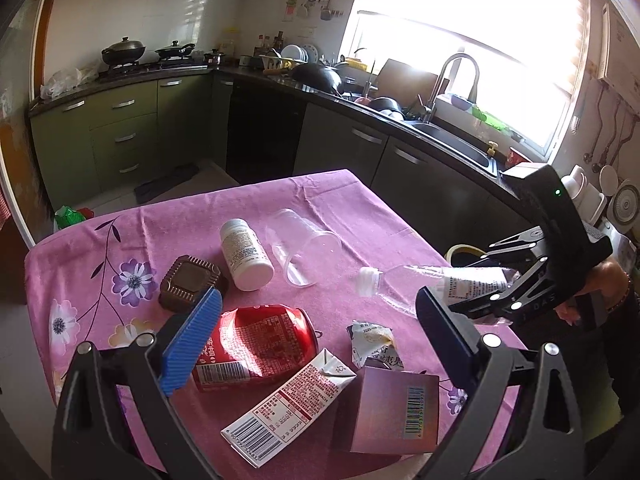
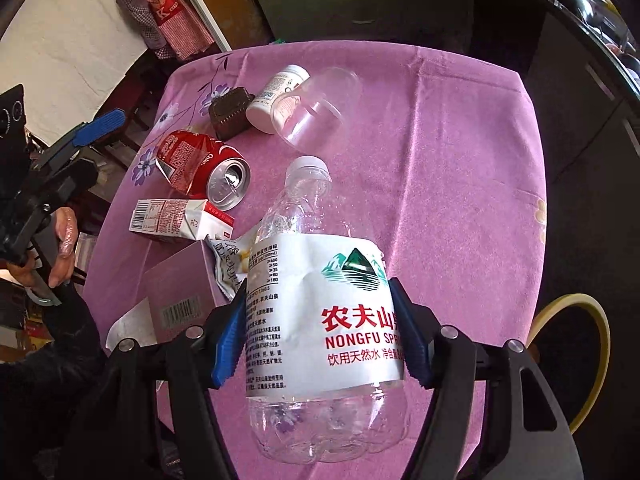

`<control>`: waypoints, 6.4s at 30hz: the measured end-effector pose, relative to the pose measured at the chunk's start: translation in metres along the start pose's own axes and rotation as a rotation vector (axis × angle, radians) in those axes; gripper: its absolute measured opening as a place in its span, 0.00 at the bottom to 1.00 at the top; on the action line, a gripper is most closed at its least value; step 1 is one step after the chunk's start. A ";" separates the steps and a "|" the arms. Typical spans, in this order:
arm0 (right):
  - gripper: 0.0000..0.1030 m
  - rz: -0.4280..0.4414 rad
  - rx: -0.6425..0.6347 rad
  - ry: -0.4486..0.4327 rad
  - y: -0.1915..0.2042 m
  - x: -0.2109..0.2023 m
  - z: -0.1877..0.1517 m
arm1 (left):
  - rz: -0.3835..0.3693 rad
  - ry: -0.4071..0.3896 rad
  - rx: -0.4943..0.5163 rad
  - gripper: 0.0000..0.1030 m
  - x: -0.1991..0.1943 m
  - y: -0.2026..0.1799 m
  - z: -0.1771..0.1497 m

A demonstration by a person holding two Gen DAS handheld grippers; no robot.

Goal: Collect trash

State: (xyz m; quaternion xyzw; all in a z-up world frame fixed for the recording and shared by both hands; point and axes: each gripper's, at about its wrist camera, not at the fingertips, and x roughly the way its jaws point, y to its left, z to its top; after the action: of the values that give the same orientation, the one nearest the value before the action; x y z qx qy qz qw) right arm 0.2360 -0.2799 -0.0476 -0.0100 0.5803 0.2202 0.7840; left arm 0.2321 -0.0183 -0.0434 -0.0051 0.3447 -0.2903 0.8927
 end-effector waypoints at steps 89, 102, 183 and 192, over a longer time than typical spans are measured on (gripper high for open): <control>0.80 -0.034 0.637 -0.319 -0.162 -0.025 -0.238 | 0.034 0.402 0.225 0.94 0.047 -0.090 -0.080; 0.80 -0.021 0.634 -0.314 -0.162 -0.021 -0.237 | 0.061 0.457 0.211 0.94 0.065 -0.088 -0.088; 0.81 -0.023 0.788 -0.409 -0.207 -0.062 -0.315 | -0.262 0.381 0.358 0.89 0.167 -0.286 0.023; 0.81 -0.049 0.645 -0.333 -0.169 -0.054 -0.243 | -0.137 0.212 0.196 0.90 0.068 -0.155 0.008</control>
State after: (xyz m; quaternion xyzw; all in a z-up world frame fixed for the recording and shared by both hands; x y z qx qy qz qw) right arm 0.0640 -0.5166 -0.1176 0.2599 0.4839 0.0058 0.8356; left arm 0.1980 -0.1840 -0.0469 0.0893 0.4057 -0.3816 0.8257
